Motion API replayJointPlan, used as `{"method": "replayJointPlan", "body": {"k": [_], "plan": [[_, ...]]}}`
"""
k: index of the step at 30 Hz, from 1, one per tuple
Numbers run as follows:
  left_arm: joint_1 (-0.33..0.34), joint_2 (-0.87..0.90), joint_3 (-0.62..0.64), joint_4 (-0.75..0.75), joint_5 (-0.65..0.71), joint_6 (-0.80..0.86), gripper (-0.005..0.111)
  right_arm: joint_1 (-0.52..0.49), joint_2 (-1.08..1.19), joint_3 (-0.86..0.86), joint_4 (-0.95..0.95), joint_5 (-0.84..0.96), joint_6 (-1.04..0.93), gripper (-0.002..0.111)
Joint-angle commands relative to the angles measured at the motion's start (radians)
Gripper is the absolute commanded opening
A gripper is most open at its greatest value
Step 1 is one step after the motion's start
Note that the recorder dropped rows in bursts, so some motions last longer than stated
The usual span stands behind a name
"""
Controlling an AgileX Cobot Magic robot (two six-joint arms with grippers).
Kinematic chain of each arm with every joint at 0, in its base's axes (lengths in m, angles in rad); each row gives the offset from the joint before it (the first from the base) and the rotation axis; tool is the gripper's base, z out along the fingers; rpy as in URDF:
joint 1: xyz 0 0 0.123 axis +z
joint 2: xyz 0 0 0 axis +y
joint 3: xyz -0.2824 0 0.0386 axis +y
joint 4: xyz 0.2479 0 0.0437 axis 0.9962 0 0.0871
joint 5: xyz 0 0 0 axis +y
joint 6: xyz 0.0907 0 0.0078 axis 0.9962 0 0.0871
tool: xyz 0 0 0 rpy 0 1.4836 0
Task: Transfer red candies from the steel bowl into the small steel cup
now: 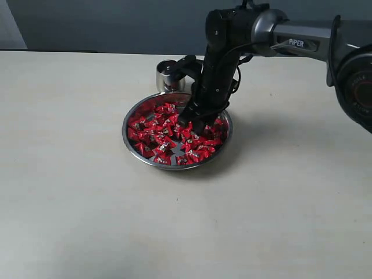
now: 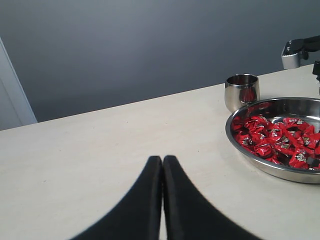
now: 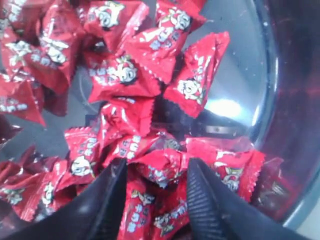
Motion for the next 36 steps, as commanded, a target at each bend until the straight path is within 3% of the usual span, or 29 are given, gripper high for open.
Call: {"method": "replayJointPlan", "body": {"k": [1,9,15,27,36], "plan": [[0.001,-0.005,0.005,0.0,-0.005,-0.002,0.002,-0.005,0.029,-0.003,0.005,-0.017,0.003,0.039],[0.001,-0.005,0.005,0.0,-0.005,-0.002,0.002,-0.005,0.039,-0.003,0.005,-0.017,0.01,0.038],[0.001,-0.005,0.005,0.0,-0.005,-0.002,0.002,-0.005,0.015,-0.003,0.005,-0.043,0.01,-0.001],[0.001,-0.005,0.005,0.0,-0.005,-0.002,0.002,-0.002,-0.095,-0.003,0.005,-0.201,0.018,0.0],[0.001,-0.005,0.005,0.0,-0.005,-0.002,0.002,-0.002,-0.083,-0.003,0.15,-0.679,0.025,0.0]]}}
